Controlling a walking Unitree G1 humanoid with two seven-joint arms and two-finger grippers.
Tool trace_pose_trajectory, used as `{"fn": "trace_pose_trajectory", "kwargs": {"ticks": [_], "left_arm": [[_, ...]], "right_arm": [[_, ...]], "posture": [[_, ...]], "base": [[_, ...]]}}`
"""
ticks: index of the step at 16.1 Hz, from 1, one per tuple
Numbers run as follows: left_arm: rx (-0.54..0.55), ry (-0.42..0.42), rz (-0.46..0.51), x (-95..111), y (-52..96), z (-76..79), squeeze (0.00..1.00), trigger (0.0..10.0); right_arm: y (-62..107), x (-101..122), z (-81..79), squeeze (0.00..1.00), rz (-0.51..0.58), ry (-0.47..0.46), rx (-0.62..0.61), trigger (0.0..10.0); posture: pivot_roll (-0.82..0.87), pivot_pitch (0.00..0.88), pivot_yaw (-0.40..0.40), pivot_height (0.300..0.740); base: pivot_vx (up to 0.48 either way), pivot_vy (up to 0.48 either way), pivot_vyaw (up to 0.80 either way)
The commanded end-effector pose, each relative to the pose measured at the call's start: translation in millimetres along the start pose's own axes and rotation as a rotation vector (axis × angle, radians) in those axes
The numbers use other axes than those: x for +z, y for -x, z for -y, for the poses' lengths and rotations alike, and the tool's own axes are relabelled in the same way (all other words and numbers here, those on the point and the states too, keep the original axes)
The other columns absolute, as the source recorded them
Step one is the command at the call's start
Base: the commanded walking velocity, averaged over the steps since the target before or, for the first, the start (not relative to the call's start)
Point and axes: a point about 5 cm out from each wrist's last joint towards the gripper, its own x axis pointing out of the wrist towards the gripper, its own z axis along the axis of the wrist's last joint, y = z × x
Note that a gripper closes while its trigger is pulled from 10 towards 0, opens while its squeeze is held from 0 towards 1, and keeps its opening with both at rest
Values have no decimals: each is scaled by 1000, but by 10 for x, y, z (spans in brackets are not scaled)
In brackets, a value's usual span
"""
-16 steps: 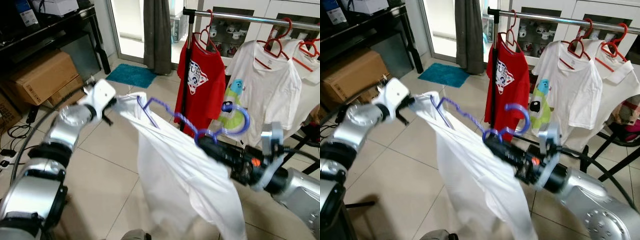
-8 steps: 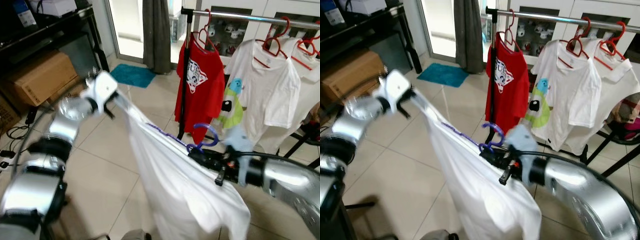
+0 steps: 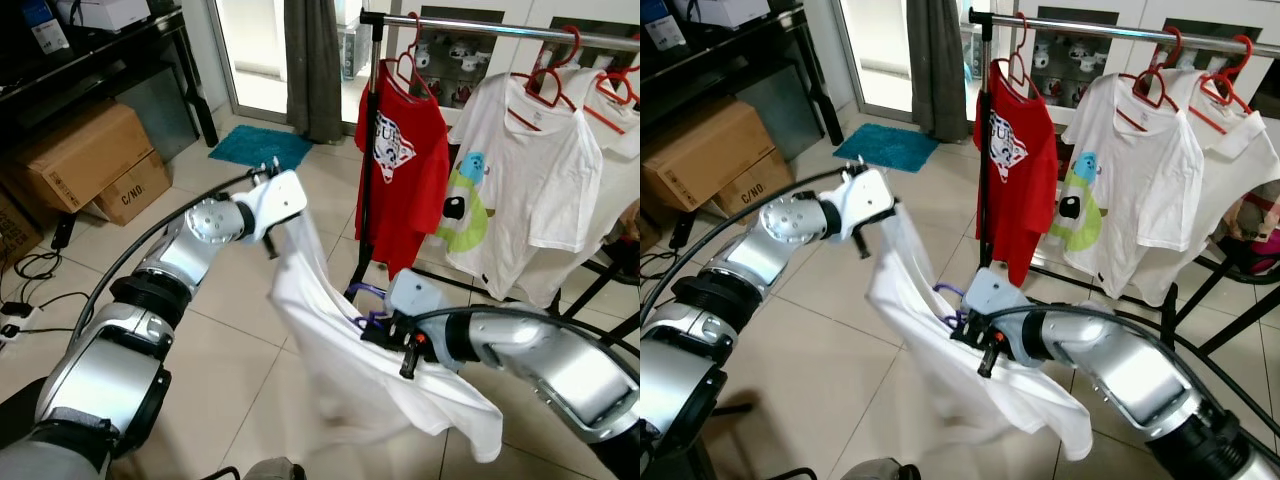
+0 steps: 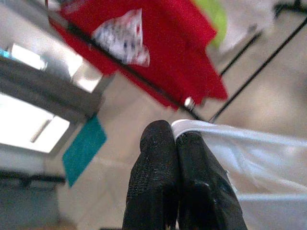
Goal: Hang hanger
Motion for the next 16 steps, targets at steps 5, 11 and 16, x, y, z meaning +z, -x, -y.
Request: {"fn": "trace_pose_trajectory", "kwargs": {"ticks": [5,11,16], "left_arm": [[139,-20,-199,-392,302,-326,0,0],[179,108,-190,-588,468,-338,0,0],[79,183,-187,-661,400,-39,0,0]], "right_arm": [[369,-113,107,0,47,-89,-53,0],[633,-46,323,0,306,-265,-213,0],[691,235,401,0,686,-381,-308,0]], "posture": [[-4,0,130,740],[0,0,129,740],[4,0,133,740]], "base": [[0,0,0],[0,0,0],[0,0,0]]}}
